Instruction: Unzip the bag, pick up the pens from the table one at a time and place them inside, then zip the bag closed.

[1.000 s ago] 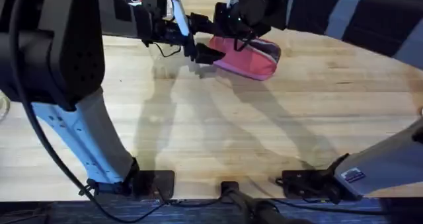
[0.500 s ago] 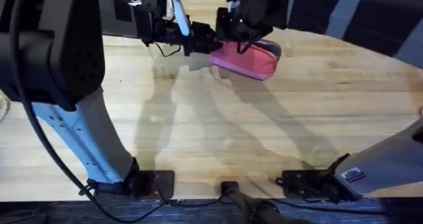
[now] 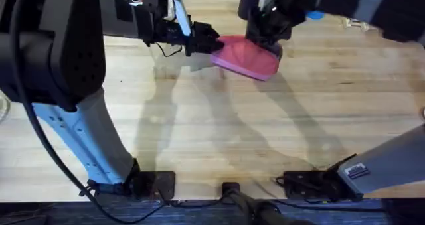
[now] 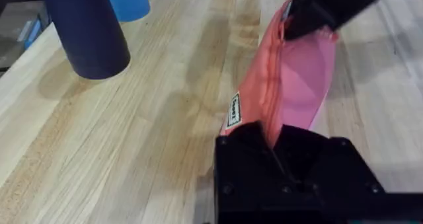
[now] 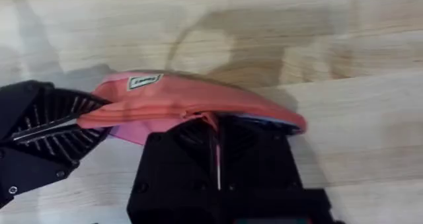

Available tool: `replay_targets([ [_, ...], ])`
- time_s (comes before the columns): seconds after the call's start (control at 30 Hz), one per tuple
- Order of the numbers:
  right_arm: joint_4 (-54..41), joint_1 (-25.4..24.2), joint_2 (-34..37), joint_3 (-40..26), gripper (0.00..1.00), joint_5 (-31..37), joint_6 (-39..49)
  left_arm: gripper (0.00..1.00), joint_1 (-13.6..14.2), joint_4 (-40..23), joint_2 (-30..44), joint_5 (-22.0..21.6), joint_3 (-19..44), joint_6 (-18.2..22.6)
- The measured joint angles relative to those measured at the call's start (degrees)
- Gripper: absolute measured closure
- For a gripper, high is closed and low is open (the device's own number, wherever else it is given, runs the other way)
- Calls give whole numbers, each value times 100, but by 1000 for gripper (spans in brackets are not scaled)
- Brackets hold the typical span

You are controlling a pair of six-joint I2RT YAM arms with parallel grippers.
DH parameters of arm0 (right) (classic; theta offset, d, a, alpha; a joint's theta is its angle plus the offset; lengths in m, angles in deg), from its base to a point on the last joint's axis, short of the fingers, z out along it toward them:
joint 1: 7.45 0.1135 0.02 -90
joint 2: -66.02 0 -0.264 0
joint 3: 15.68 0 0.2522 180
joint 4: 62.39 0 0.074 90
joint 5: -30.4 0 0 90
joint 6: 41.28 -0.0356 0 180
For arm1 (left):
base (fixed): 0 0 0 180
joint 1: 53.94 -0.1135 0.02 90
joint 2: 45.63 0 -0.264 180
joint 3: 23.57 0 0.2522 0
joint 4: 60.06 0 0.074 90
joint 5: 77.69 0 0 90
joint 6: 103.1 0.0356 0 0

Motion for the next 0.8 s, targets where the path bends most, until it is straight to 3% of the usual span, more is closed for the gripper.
replay_targets([
  [0.27,-447,-495,-369,24,968,-281,207,957,119,18,0,113,0,-1],
  [0.8,-979,-1477,-392,24,968,-319,437,958,129,-14,0,83,0,-2],
])
